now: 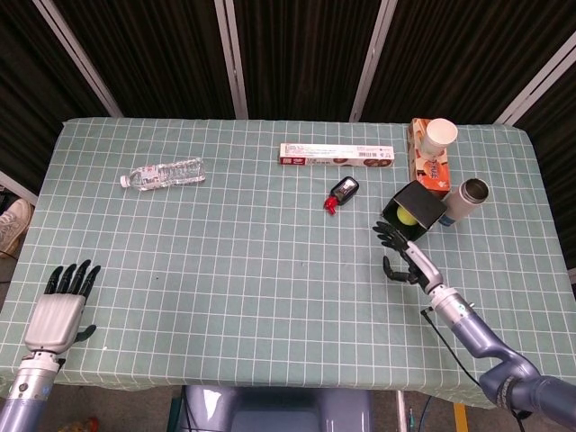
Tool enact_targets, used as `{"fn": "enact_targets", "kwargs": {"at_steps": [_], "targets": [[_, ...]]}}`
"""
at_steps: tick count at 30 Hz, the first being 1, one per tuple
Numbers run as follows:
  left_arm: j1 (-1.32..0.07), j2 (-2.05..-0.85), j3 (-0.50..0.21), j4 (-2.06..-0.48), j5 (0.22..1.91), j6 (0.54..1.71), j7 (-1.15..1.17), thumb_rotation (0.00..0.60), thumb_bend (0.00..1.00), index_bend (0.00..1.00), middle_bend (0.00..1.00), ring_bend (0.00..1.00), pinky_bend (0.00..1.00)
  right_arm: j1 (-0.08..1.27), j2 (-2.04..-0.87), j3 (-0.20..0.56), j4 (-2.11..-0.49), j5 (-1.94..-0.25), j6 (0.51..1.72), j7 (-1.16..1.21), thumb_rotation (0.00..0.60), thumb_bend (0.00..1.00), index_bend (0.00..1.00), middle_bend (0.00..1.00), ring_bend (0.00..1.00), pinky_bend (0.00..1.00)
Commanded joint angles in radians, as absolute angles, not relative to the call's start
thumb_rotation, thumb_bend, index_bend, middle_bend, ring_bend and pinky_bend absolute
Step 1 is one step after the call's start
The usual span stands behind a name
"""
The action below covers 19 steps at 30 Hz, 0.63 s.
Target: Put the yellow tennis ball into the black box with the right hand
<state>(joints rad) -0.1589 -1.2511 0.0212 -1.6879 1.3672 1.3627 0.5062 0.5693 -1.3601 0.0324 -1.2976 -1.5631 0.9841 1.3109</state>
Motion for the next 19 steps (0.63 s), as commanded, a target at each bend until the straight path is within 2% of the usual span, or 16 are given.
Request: {"fn": "enact_targets", "kwargs": {"at_steps": [1,4,7,9,14,16,19], "targets": [[-0.14,-1.226,0.045,-1.703,1.425,1.4,0.465,0.6,0.13,0.0,0.0,0.0,0.0,0.439,-1.198,-0.045,-1.535,-1.642,1.183,1.022,0.6,0.71,0.0,0.09,0.1,0.09],[-0.125,-1.205,0.064,-1.703,1.477,1.428,0.419,0.6,0.13,0.0,0.0,0.0,0.0,0.33,-1.148,-0.083,-1.608,-1.669,1.322,0.683,0.6,0.7,0.0,0.08,0.09,0.09],[-0.114,-1.193,0.074,-1.701,1.505,1.447,0.393,0.6,0.13,0.0,0.0,0.0,0.0,0.261,-1.123,-0.102,-1.619,-1.663,1.386,0.433,0.6,0.61,0.0,0.04,0.05,0.07],[-0.107,-1.19,0.077,-1.698,1.518,1.463,0.385,0.6,0.13,0.0,0.0,0.0,0.0,0.223,-1.114,-0.11,-1.617,-1.65,1.417,0.292,0.6,0.56,0.0,0.01,0.01,0.02],[-0.085,-1.189,0.076,-1.687,1.549,1.51,0.365,0.6,0.13,0.0,0.0,0.0,0.0,0.083,-1.171,-0.088,-1.564,-1.601,1.599,-0.107,0.6,0.49,0.0,0.0,0.0,0.0],[-0.08,-1.186,0.081,-1.682,1.56,1.515,0.353,0.6,0.13,0.0,0.0,0.0,0.0,0.056,-1.194,-0.092,-1.541,-1.62,1.639,-0.184,0.6,0.47,0.0,0.0,0.0,0.0],[-0.075,-1.183,0.086,-1.675,1.572,1.516,0.345,0.6,0.13,0.0,0.0,0.0,0.0,0.041,-1.196,-0.089,-1.544,-1.627,1.656,-0.152,0.6,0.44,0.0,0.0,0.0,0.0]]}}
